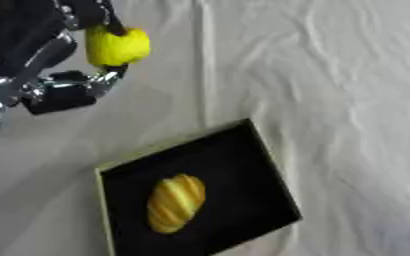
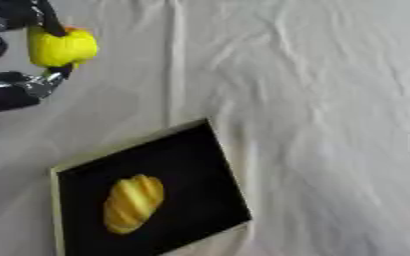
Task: Pick up objects on the table and place them in the box.
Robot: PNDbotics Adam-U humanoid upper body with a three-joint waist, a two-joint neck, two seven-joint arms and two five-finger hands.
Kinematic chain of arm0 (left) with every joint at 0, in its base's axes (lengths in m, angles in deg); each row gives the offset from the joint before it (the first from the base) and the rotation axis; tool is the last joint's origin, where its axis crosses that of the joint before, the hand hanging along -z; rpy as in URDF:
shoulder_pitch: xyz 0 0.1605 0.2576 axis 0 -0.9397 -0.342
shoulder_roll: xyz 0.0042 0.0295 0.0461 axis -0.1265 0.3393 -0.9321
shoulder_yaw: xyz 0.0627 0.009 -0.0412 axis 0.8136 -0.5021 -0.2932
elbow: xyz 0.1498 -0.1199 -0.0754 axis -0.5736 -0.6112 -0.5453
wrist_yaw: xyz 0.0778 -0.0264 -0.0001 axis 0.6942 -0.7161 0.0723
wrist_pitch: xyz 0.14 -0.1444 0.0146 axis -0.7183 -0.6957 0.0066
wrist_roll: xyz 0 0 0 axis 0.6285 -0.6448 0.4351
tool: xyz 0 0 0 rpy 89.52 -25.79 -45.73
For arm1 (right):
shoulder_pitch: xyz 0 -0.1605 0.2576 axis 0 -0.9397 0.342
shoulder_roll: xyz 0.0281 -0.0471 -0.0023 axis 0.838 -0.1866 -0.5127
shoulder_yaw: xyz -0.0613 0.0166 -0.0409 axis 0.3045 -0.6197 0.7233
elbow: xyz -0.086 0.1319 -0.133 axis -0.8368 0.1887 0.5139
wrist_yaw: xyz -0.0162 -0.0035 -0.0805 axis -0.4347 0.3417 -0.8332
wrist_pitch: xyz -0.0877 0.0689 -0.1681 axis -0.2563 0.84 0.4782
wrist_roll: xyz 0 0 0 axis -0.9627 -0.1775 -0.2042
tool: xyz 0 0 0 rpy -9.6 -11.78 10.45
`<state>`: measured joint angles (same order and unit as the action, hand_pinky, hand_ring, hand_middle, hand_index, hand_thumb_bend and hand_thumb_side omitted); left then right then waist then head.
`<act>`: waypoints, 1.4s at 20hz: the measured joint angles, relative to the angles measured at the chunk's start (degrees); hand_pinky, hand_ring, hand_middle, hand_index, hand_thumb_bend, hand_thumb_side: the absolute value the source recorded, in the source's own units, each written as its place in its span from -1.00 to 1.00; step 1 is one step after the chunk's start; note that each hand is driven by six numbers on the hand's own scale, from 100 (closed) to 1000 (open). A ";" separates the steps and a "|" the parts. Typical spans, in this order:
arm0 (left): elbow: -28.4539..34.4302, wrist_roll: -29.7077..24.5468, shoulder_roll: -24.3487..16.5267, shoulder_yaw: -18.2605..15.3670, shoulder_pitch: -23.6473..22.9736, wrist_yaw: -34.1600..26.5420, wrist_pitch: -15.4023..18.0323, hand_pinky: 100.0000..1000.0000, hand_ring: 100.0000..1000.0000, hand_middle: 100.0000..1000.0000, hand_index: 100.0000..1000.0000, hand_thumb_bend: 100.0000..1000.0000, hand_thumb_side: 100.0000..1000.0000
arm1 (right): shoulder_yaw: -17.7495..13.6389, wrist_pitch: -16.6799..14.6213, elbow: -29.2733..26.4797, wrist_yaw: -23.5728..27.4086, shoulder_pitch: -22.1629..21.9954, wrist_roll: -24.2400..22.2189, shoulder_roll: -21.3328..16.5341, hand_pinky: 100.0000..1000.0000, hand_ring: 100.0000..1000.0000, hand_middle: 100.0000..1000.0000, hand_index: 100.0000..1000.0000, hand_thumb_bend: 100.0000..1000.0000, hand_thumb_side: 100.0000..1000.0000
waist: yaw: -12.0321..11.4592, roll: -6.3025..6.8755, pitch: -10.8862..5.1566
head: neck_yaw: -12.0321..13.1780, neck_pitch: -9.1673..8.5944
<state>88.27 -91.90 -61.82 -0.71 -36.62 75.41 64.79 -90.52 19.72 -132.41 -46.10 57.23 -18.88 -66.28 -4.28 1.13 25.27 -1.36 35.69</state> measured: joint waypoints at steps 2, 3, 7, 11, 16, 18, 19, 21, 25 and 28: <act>0.01 -0.22 0.07 0.95 0.97 -1.41 1.38 0.30 0.17 -0.05 0.08 -0.94 -1.00 | 0.00 0.00 0.00 0.00 -0.03 0.01 -0.32 0.66 0.54 0.37 0.64 -1.00 0.30 | -0.18 0.41 -0.55 | -0.06 0.10; 0.01 -0.64 0.18 1.75 1.27 -2.23 2.17 0.30 0.16 -0.05 0.08 -0.95 -1.00 | -0.01 0.01 0.00 0.01 -0.07 0.01 -0.35 0.66 0.54 0.37 0.64 -1.00 0.29 | -0.37 0.57 -0.85 | -0.06 0.31; 0.02 -3.18 1.89 5.57 1.44 -5.98 4.92 0.30 0.16 -0.05 0.08 -0.96 -0.98 | -0.02 0.18 0.00 0.01 -0.82 0.07 -0.57 0.66 0.54 0.37 0.64 -1.00 0.30 | -1.25 0.99 -1.85 | -0.03 1.94; 0.02 -5.35 3.41 7.84 0.42 -8.63 6.32 0.30 0.16 -0.05 0.09 -0.47 -1.00 | -0.02 0.45 0.00 0.01 -1.59 0.06 -0.79 0.66 0.54 0.37 0.64 -1.00 0.28 | -2.14 1.27 -2.65 | -0.29 3.43; 0.02 -6.95 5.43 9.93 -1.65 -8.63 6.84 0.31 0.16 -0.05 0.09 -0.97 -0.92 | -0.01 0.83 0.00 0.01 -2.16 0.02 -0.79 0.66 0.54 0.36 0.64 -1.00 0.33 | -2.45 1.18 -3.01 | -0.57 4.42; 0.02 -7.62 6.26 10.74 -2.30 -8.95 6.81 0.30 0.15 -0.06 0.08 -0.98 -0.93 | -0.01 0.93 0.00 0.01 -2.57 0.07 -0.79 0.66 0.54 0.36 0.64 -1.00 0.33 | -2.56 1.17 -3.11 | -0.68 4.68; 0.02 -7.81 6.66 11.07 -2.45 -9.20 6.83 0.30 0.15 -0.06 0.08 -0.98 -0.93 | -0.01 1.01 0.00 0.01 -2.61 0.11 -0.79 0.66 0.54 0.36 0.64 -1.00 0.34 | -2.67 1.18 -3.11 | -0.75 4.88; 0.02 -8.01 7.22 11.60 -2.78 -9.44 7.01 0.30 0.15 -0.06 0.08 -0.99 -0.91 | -0.01 1.24 0.00 0.02 -2.84 0.12 -0.78 0.66 0.54 0.36 0.64 -1.00 0.35 | -2.78 1.21 -3.13 | -0.80 5.14; 0.02 -8.66 8.08 13.08 -2.82 -10.07 7.99 0.30 0.14 -0.06 0.08 -1.00 -0.87 | 0.00 1.41 0.00 0.03 -3.09 0.04 -0.78 0.66 0.54 0.36 0.64 -1.00 0.35 | -2.76 1.42 -3.41 | -0.80 5.61; 0.02 -9.46 8.37 13.95 -3.38 -10.45 8.30 0.32 0.17 -0.04 0.13 -1.00 -0.79 | 0.00 1.53 0.00 0.04 -3.23 -0.02 -0.76 0.66 0.54 0.36 0.64 -1.00 0.36 | -2.73 1.65 -3.45 | -0.78 5.94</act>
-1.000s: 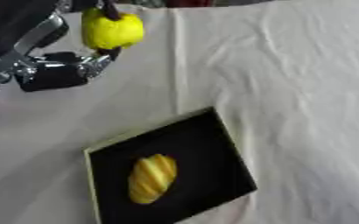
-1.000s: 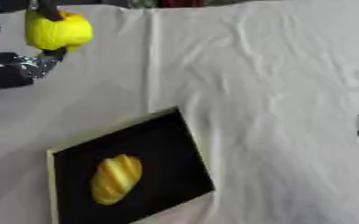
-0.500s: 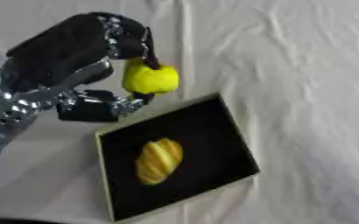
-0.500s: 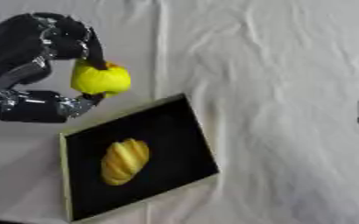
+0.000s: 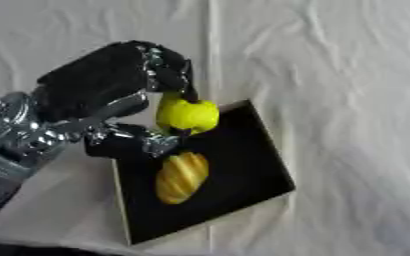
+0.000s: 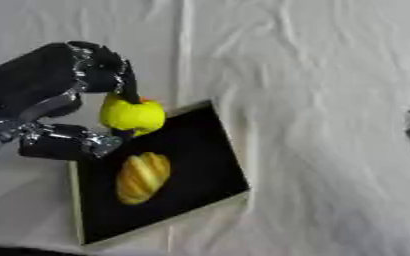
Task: Pick up objects on the table and place them in the box.
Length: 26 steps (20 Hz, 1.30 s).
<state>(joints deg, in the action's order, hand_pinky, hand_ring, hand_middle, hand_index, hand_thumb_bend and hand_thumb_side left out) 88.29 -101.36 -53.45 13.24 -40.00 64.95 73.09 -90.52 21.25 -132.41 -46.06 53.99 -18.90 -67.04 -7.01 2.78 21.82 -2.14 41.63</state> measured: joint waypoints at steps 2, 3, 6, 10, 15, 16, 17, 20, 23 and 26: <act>0.00 -1.07 0.50 0.56 -0.89 0.17 -0.40 0.34 0.20 0.00 0.18 -1.00 -0.73 | 0.01 0.11 0.00 0.05 -0.15 -0.05 0.05 0.66 0.54 0.36 0.64 -1.00 0.37 | 0.16 0.07 0.00 | 0.01 0.26; 0.00 -1.83 0.77 0.83 -1.40 0.44 -0.81 0.34 0.21 0.00 0.19 -1.00 -0.72 | 0.01 0.15 0.00 0.10 -0.24 -0.08 0.08 0.66 0.54 0.36 0.64 -1.00 0.37 | 0.27 0.10 0.00 | 0.01 0.46; 0.00 -4.15 1.32 1.66 -2.68 1.38 -2.13 0.36 0.25 0.04 0.23 -0.99 -0.70 | 0.02 0.19 0.00 0.22 -0.29 -0.11 0.37 0.66 0.54 0.36 0.64 -1.00 0.38 | 0.35 0.12 0.00 | 0.01 0.68; 0.00 -5.55 1.36 1.72 -3.06 2.80 -3.41 0.52 0.47 0.30 0.53 -0.83 -0.34 | 0.02 0.23 0.00 0.35 -0.31 -0.11 0.49 0.66 0.54 0.36 0.64 -1.00 0.39 | 0.37 0.12 0.02 | 0.01 0.69; 0.00 -6.39 1.36 1.28 -4.04 4.42 -4.04 0.75 0.80 0.71 0.87 -0.55 0.34 | 0.02 0.33 0.00 0.38 -0.37 -0.11 0.50 0.66 0.55 0.36 0.64 -1.00 0.40 | 0.35 0.07 0.13 | 0.01 0.65; 0.00 -6.34 1.36 0.90 -4.10 4.87 -4.02 0.75 0.82 0.72 0.88 -0.50 0.39 | 0.02 0.38 0.00 0.38 -0.39 -0.09 0.52 0.66 0.55 0.36 0.64 -1.00 0.40 | 0.35 0.02 0.22 | -0.01 0.60; 0.00 -5.96 1.36 0.47 -4.17 5.43 -3.94 0.75 0.83 0.73 0.90 -0.41 0.45 | 0.02 0.40 0.00 0.38 -0.47 -0.09 0.55 0.66 0.55 0.36 0.64 -1.00 0.40 | 0.34 -0.07 0.34 | -0.06 0.52; -0.01 -2.17 1.35 -0.98 -4.32 8.00 -3.72 0.72 0.84 0.72 0.88 -0.22 0.50 | 0.01 0.42 0.00 0.38 -0.68 -0.08 0.69 0.66 0.55 0.35 0.64 -1.00 0.40 | 0.32 -0.29 0.51 | -0.71 -0.18; -0.01 3.03 1.35 -2.08 -4.37 10.83 -3.51 0.69 0.81 0.68 0.84 -0.24 0.45 | 0.01 0.38 0.00 0.38 -0.76 -0.04 0.75 0.66 0.55 0.35 0.64 -1.00 0.39 | 0.31 -0.55 0.77 | -1.37 -0.89; -0.01 8.87 1.30 -3.84 -4.56 10.94 -3.86 0.63 0.74 0.61 0.78 -0.35 0.21 | -0.01 0.26 0.00 0.38 -0.72 0.07 0.75 0.66 0.55 0.36 0.64 -1.00 0.38 | 0.31 -0.71 0.80 | -1.73 -0.96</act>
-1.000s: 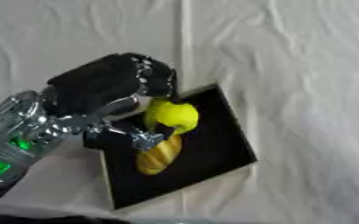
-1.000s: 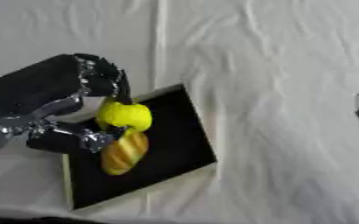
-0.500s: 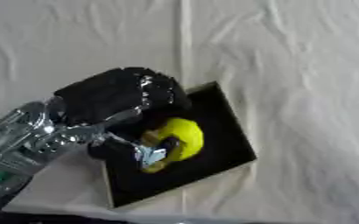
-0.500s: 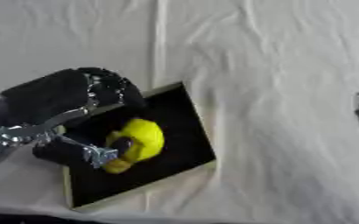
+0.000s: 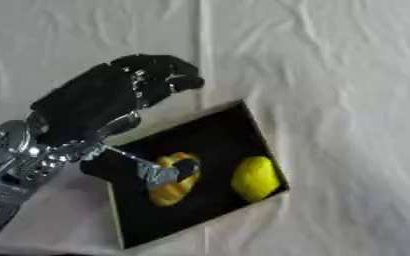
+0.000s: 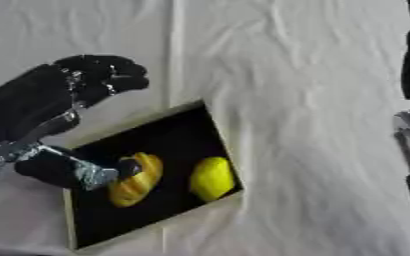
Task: Pick up objects on the table and place them in the box.
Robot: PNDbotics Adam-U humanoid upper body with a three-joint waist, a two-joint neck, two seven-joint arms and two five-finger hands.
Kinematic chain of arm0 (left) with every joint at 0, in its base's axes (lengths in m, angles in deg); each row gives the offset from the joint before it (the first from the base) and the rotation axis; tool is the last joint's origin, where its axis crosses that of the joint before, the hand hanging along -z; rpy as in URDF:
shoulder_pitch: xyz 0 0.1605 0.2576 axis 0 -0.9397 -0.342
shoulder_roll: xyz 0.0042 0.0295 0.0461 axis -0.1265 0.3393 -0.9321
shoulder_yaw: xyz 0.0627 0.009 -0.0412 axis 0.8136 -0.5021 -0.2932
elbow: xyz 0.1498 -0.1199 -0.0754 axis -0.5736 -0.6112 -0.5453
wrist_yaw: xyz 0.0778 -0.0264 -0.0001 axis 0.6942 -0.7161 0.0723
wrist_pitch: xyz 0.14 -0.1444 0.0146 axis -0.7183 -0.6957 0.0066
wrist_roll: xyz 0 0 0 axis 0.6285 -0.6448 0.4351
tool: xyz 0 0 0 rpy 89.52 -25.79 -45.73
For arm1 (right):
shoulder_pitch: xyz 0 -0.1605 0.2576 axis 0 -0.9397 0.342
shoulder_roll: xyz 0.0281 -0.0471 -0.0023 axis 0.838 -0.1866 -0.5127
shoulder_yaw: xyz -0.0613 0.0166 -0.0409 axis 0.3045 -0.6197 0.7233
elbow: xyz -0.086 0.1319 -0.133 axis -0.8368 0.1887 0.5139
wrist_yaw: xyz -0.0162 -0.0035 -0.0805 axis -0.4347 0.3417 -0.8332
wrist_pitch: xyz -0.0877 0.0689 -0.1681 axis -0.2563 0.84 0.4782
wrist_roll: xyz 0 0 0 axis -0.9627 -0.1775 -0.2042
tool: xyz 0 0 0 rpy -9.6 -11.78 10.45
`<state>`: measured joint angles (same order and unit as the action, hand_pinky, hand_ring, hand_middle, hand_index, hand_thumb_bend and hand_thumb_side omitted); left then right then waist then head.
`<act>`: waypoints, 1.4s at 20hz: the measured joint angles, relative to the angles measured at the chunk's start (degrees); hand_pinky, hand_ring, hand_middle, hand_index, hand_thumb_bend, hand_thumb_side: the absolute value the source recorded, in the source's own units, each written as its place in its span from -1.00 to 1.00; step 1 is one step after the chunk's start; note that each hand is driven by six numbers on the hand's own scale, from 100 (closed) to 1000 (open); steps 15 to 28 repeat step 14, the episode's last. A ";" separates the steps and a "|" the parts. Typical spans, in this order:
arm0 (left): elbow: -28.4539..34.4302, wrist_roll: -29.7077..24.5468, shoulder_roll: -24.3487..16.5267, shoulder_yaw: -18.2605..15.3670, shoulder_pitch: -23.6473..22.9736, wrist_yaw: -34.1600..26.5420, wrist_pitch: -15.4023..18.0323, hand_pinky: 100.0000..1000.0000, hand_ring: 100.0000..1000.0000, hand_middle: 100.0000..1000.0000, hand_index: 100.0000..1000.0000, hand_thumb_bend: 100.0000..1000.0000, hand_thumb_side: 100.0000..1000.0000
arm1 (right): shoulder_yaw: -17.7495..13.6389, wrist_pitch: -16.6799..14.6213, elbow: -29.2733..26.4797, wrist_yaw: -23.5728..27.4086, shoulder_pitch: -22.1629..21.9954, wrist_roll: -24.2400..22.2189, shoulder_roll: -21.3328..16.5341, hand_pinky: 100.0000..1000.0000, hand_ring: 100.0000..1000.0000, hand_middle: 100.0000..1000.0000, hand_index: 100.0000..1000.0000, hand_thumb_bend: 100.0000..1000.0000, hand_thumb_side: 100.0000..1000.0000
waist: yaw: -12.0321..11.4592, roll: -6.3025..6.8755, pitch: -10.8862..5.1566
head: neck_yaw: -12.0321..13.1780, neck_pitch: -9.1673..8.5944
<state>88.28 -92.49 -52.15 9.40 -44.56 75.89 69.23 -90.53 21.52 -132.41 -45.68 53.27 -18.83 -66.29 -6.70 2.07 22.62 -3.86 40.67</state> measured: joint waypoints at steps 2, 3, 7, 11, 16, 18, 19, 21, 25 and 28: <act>0.00 5.45 -0.41 -2.41 -0.75 -1.62 -0.44 0.58 0.67 0.52 0.70 -0.47 -0.02 | -0.13 -0.20 0.00 -0.04 0.25 0.17 -0.01 0.66 0.55 0.36 0.64 -1.00 0.34 | 0.03 -0.09 0.14 | -0.24 -0.20; 0.00 8.61 -1.04 -4.14 -1.39 -3.01 -0.62 0.57 0.65 0.50 0.68 -0.52 -0.08 | -0.32 -0.37 0.00 -0.08 0.50 0.31 -0.05 0.66 0.55 0.36 0.64 -1.00 0.32 | 0.08 -0.12 0.32 | -0.31 -0.47; 0.00 21.70 -3.53 -13.91 -4.85 -10.96 -1.24 0.60 0.65 0.50 0.66 -0.50 -0.20 | -1.18 -1.60 0.00 -0.91 1.47 1.10 -0.96 0.65 0.54 0.37 0.64 -1.00 0.28 | 0.54 -0.38 1.06 | -0.31 -1.66; 0.00 33.78 -4.04 -23.85 -8.84 -19.48 -0.68 0.65 0.66 0.49 0.69 -0.49 -0.22 | -2.18 -3.21 0.00 -1.86 2.80 2.17 -2.14 0.65 0.54 0.38 0.64 -1.00 0.17 | 1.43 -0.77 2.40 | -0.07 -3.40; 0.00 39.51 -4.04 -29.13 -11.87 -26.82 0.82 0.66 0.66 0.49 0.68 -0.42 -0.12 | -3.05 -4.50 0.00 -2.54 3.57 3.03 -2.91 0.65 0.54 0.38 0.64 -1.00 0.14 | 2.02 -1.06 3.41 | 0.27 -4.63; 0.00 39.51 -4.04 -29.13 -11.87 -26.82 0.82 0.66 0.66 0.49 0.68 -0.42 -0.12 | -3.05 -4.50 0.00 -2.54 3.57 3.03 -2.91 0.65 0.54 0.38 0.64 -1.00 0.14 | 2.02 -1.06 3.41 | 0.27 -4.63; 0.00 39.51 -4.04 -29.13 -11.87 -26.82 0.82 0.66 0.66 0.49 0.68 -0.42 -0.12 | -3.05 -4.50 0.00 -2.54 3.57 3.03 -2.91 0.65 0.54 0.38 0.64 -1.00 0.14 | 2.02 -1.06 3.41 | 0.27 -4.63; 0.00 39.51 -4.04 -29.13 -11.87 -26.82 0.82 0.66 0.66 0.49 0.68 -0.42 -0.12 | -3.05 -4.50 0.00 -2.54 3.57 3.03 -2.91 0.65 0.54 0.38 0.64 -1.00 0.14 | 2.02 -1.06 3.41 | 0.27 -4.63; 0.00 39.51 -4.04 -29.13 -11.87 -26.82 0.82 0.66 0.66 0.49 0.68 -0.42 -0.12 | -3.05 -4.50 0.00 -2.54 3.57 3.03 -2.91 0.65 0.54 0.38 0.64 -1.00 0.14 | 2.02 -1.06 3.41 | 0.27 -4.63; 0.00 39.51 -4.04 -29.13 -11.87 -26.82 0.82 0.66 0.66 0.49 0.68 -0.42 -0.12 | -3.05 -4.50 0.00 -2.54 3.57 3.03 -2.91 0.65 0.54 0.38 0.64 -1.00 0.14 | 2.02 -1.06 3.41 | 0.27 -4.63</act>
